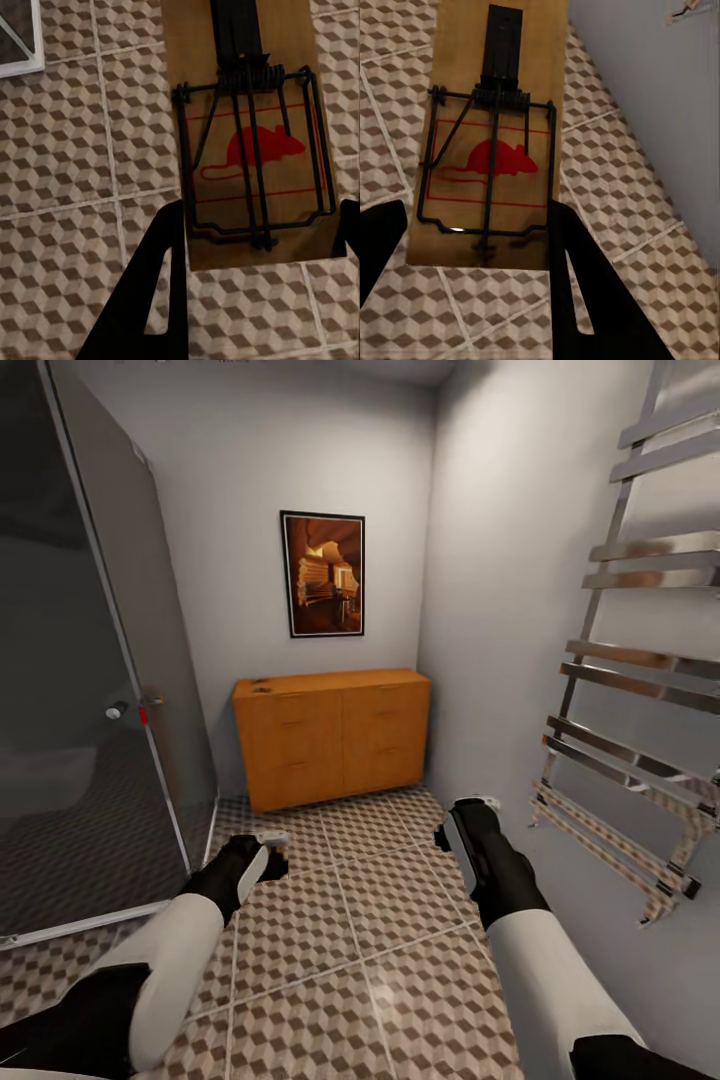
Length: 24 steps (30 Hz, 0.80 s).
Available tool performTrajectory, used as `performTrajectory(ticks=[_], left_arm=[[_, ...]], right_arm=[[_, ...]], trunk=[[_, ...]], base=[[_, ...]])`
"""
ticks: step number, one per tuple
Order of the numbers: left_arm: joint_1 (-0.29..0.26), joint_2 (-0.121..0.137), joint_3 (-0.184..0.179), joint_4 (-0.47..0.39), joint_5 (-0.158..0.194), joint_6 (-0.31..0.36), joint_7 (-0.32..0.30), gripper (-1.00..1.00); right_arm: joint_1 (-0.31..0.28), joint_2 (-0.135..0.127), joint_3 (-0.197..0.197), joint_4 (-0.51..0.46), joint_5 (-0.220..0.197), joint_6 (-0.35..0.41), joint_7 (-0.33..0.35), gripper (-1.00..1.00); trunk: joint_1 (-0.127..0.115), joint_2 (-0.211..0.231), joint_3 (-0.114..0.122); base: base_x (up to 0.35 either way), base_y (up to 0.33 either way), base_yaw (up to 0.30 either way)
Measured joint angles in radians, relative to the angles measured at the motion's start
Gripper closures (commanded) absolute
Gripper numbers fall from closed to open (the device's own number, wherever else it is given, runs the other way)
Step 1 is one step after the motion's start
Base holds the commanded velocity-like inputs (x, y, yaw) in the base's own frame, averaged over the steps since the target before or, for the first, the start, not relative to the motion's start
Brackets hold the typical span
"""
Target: Take the four mousetraps from the cabinet in the bathroom and place them on the bathroom floor. Make sure all four end up on the same floor surface, and ensure that at least two of them are either under or directly next to the same bathroom sink.
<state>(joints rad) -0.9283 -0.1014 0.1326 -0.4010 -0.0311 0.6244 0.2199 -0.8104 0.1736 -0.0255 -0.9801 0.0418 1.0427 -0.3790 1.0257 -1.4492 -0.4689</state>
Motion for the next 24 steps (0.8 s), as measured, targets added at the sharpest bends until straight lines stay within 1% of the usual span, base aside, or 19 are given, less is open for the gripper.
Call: performTrajectory(ticks=[1,2,3,4,5,7,8,9,10,12,13,15,16,18,21,24], left_arm=[[0.0,0.002,0.0,0.036,0.013,-0.03,0.0,1.0],[0.0,0.004,0.0,0.054,0.02,-0.044,-0.001,1.0],[0.0,0.006,-0.001,0.087,0.037,-0.067,-0.002,1.0],[0.0,0.007,-0.001,0.103,0.046,-0.078,-0.002,1.0],[-0.001,0.01,-0.001,0.133,0.063,-0.098,-0.004,1.0],[0.0,0.014,-0.001,0.166,0.078,-0.118,-0.005,1.0],[0.0,0.019,0.0,0.2,0.089,-0.139,-0.006,1.0],[0.0,0.021,0.0,0.218,0.094,-0.151,-0.007,1.0],[0.0,0.027,0.0,0.251,0.101,-0.178,-0.007,1.0],[-0.001,0.035,0.0,0.283,0.105,-0.21,-0.008,1.0],[0.0,0.043,0.0,0.31,0.108,-0.242,-0.008,1.0],[-0.001,0.052,0.0,0.331,0.111,-0.272,-0.008,1.0],[0.0,0.059,0.0,0.344,0.112,-0.295,-0.008,1.0],[-0.001,0.07,0.0,0.359,0.114,-0.322,-0.011,1.0],[0.0,0.075,-0.001,0.367,0.115,-0.333,-0.012,1.0],[-0.001,0.077,-0.001,0.381,0.115,-0.337,-0.012,1.0]], right_arm=[[0.02,0.0,0.0,0.0,-0.002,0.0,0.0,1.0],[0.031,0.0,0.0,0.0,-0.001,0.0,0.0,1.0],[0.052,0.0,0.0,0.001,-0.001,0.0,0.0,1.0],[0.065,0.0,0.0,0.001,0.0,0.0,-0.001,1.0],[0.091,0.0,-0.001,0.001,0.0,0.0,-0.001,1.0],[0.122,0.0,-0.001,0.001,0.003,0.0,-0.001,1.0],[0.152,0.0,-0.001,0.0,0.004,0.0,-0.001,1.0],[0.167,0.0,-0.002,0.0,0.006,0.0,-0.002,1.0],[0.192,0.0,-0.002,0.0,0.005,0.0,-0.002,1.0],[0.213,0.0,-0.002,0.0,0.004,-0.019,-0.002,1.0],[0.23,-0.004,-0.003,0.001,0.001,-0.046,-0.001,1.0],[0.243,-0.024,-0.003,0.003,-0.001,-0.068,0.0,1.0],[0.257,-0.053,-0.003,0.014,-0.003,-0.09,0.004,1.0],[0.265,-0.073,-0.003,0.031,-0.018,-0.107,0.012,1.0],[0.271,-0.086,-0.003,0.06,-0.03,-0.125,0.021,1.0],[0.273,-0.091,-0.003,0.087,-0.033,-0.143,0.024,1.0]], trunk=[[0.0,0.0,0.0],[0.0,0.0,0.0],[0.0,0.0,0.0],[0.0,0.0,0.0],[0.0,0.0,0.0],[0.0,0.0,0.0],[0.0,0.0,0.0],[0.0,0.0,0.0],[0.0,0.0,0.0],[0.0,0.0,0.0],[0.0,0.0,0.0],[0.0,0.0,0.0],[0.0,0.0,0.0],[0.0,0.0,0.0],[-0.001,0.0,0.0],[-0.001,0.0,0.002]], base=[[-0.346,0.0,0.0],[-0.346,0.0,0.0],[-0.346,0.0,0.0],[-0.346,0.0,0.0],[-0.346,0.0,0.0],[-0.346,0.0,0.0],[-0.346,0.0,0.0],[-0.346,0.0,0.0],[-0.346,0.0,0.0],[-0.345,0.0,0.0],[-0.333,0.0,0.0],[-0.249,0.0,0.0],[-0.148,0.0,0.0],[-0.085,0.0,0.0],[-0.044,0.0,-0.053],[-0.015,0.0,-0.174]])
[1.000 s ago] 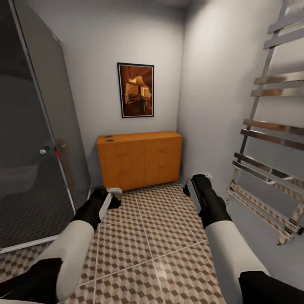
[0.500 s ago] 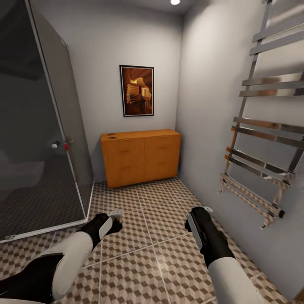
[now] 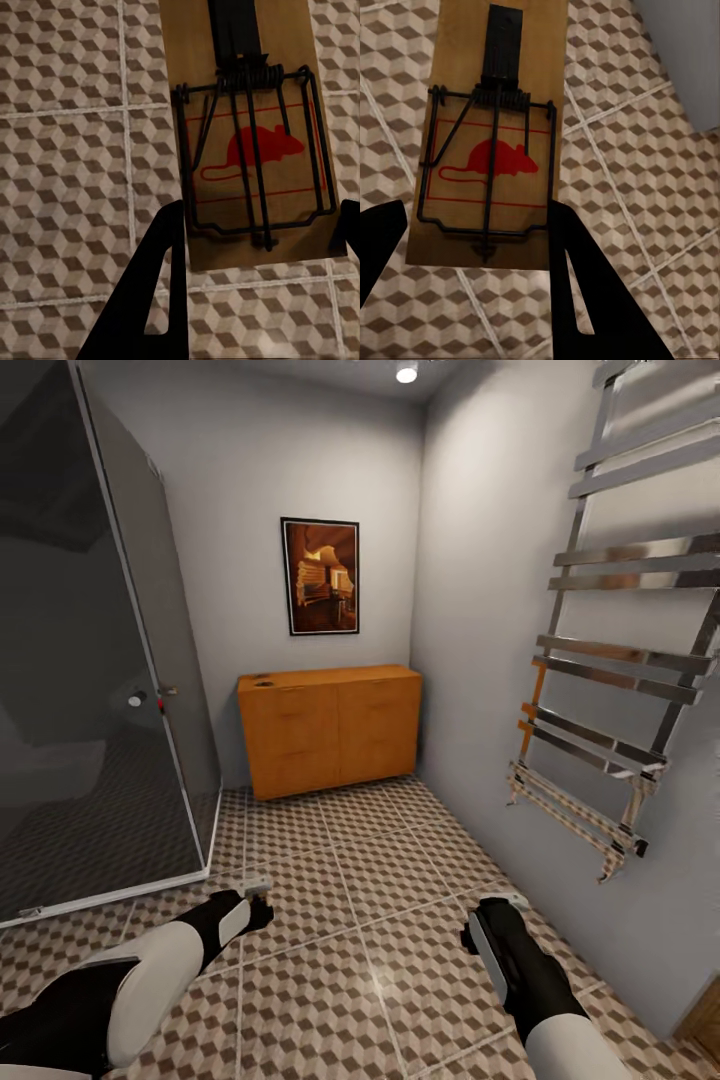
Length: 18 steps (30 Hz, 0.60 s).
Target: Take the four mousetraps from the cabinet in the bathroom and place them on the bathroom floor. Make sure all four end up on the same floor surface, and ensure that at least two of them are either under or directly next to the same bathroom sink.
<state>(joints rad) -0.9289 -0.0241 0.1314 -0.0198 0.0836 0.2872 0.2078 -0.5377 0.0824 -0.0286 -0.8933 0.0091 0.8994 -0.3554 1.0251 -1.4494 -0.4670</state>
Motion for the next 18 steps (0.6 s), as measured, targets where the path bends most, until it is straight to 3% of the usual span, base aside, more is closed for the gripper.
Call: performTrajectory(ticks=[11,18], left_arm=[[0.004,-0.011,-0.001,0.018,-0.001,-0.004,-0.001,1.0],[0.012,-0.013,-0.001,0.017,0.0,-0.006,-0.001,1.0]], right_arm=[[0.001,0.004,0.0,0.031,-0.008,-0.008,0.002,1.0],[0.001,0.0,-0.002,0.07,-0.009,-0.019,0.0,1.0]], trunk=[[0.0,0.0,0.006],[0.0,0.0,0.008]], base=[[-0.003,0.0,-0.237],[0.0,0.0,-0.059]])
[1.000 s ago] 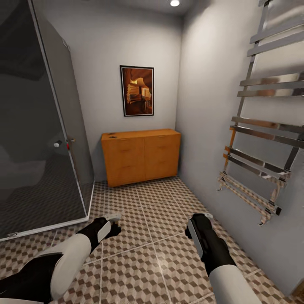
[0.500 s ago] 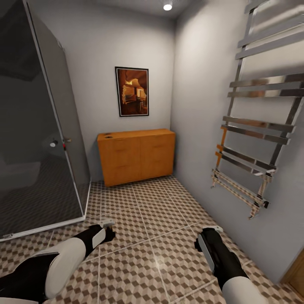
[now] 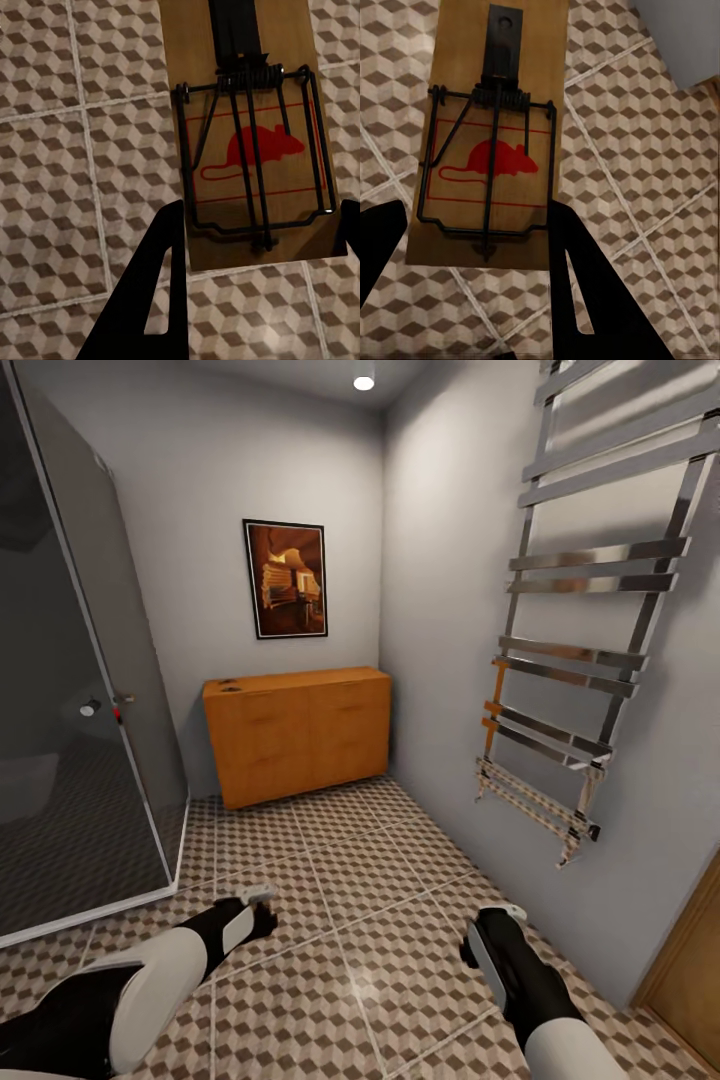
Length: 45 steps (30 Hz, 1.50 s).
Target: Take the four mousetraps from the cabinet in the bathroom and place them on the bathroom floor. Make sure all four end up on the same floor surface, and ensure that at least two of them are either under or directly next to the same bathroom sink.
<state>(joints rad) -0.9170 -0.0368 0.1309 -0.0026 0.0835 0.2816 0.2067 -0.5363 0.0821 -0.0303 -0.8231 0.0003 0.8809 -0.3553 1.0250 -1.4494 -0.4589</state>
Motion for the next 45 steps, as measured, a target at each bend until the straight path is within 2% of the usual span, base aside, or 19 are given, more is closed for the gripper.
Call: performTrajectory(ticks=[3,6,10,24,45], left_arm=[[0.004,0.003,0.0,0.0,0.0,0.0,0.0,1.0],[0.01,0.002,0.0,0.0,-0.002,0.001,0.0,1.0],[0.013,0.002,-0.001,0.0,-0.006,0.001,0.0,1.0],[0.013,0.004,-0.006,-0.003,-0.012,0.002,0.002,1.0],[0.013,-0.001,-0.006,-0.002,-0.004,0.004,-0.002,1.0]], right_arm=[[0.0,-0.003,-0.009,0.018,-0.001,-0.001,0.002,1.0],[0.0,-0.003,-0.038,0.03,0.0,-0.002,0.002,1.0],[0.0,-0.003,-0.053,0.031,0.001,-0.047,0.003,1.0],[0.0,-0.005,-0.056,0.027,0.001,-0.055,0.003,1.0],[0.0,-0.005,-0.057,0.033,0.0,-0.059,0.004,1.0]], trunk=[[0.0,0.0,0.0],[0.0,0.0,0.0],[0.0,0.0,0.0],[0.0,0.0,0.0],[0.0,0.0,0.0]], base=[[0.0,0.0,-0.009],[0.0,0.0,-0.025],[0.0,0.0,-0.218],[0.0,0.0,-0.298],[0.0,0.0,-0.3]])
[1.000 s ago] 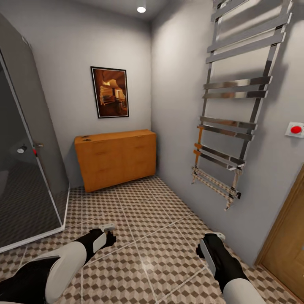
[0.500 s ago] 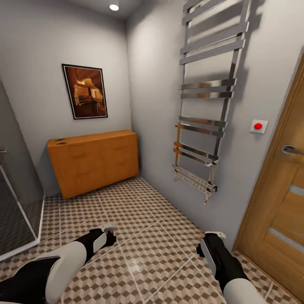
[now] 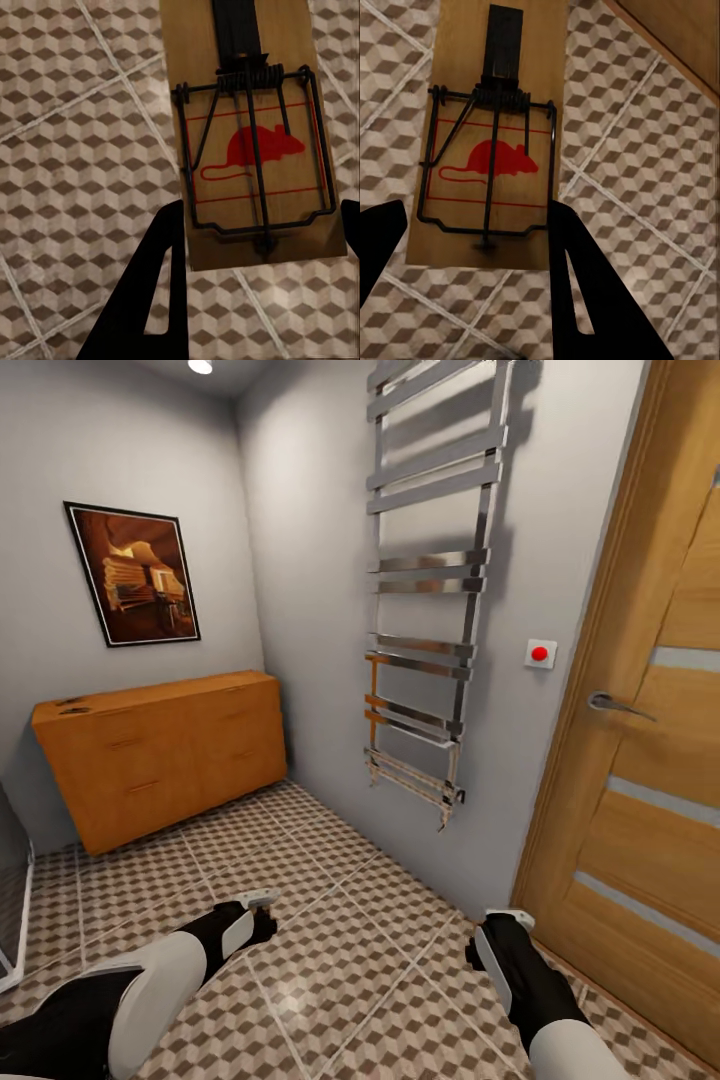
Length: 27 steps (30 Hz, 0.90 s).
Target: Take the four mousetraps from the cabinet in the bathroom and place them on the bathroom floor. Make sure all four end up on the same floor surface, and ensure that at least two of them are either under or directly next to the same bathroom sink.
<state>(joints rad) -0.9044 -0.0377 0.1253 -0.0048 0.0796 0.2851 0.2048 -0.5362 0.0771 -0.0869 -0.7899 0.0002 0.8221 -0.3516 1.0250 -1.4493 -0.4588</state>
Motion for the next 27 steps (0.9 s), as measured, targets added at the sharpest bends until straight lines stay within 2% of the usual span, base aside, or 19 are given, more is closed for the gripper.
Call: performTrajectory(ticks=[27], left_arm=[[0.0,0.001,0.0,0.002,0.004,0.002,0.001,1.0]], right_arm=[[0.0,0.0,-0.012,0.001,0.001,0.001,0.001,1.0]], trunk=[[0.0,0.0,0.003]], base=[[0.0,0.0,-0.3]])
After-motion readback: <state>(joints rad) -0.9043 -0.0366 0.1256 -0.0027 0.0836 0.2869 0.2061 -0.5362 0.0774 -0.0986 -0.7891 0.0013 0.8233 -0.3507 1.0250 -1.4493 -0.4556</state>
